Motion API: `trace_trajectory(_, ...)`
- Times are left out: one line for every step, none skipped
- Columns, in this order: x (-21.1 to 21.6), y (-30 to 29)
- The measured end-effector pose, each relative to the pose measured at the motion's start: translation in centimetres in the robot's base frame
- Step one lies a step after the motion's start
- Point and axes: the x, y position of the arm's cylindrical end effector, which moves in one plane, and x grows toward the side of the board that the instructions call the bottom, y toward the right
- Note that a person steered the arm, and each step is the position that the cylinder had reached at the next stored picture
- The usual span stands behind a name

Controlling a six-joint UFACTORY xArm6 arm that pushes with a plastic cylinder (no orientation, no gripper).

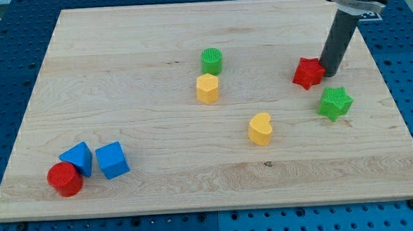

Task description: Move the red star to the blue cube

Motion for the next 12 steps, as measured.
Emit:
trace_trajectory(0.0,-0.8)
trace_trajectory(0.1,-2.2)
trace_trajectory(0.4,-4.3)
trace_trajectory(0.4,-6.9)
trace_trajectory(0.9,-9.9)
trace_trajectory(3.0,-12.5)
trace_trajectory(5.6,-15.3)
trace_trajectory(7.0,-17.8)
trace_trajectory(9.4,-20.4)
trace_trajectory(12.4,-21.9)
trace_trajectory(14.1,-21.3)
trace_trajectory(17.5,-17.4)
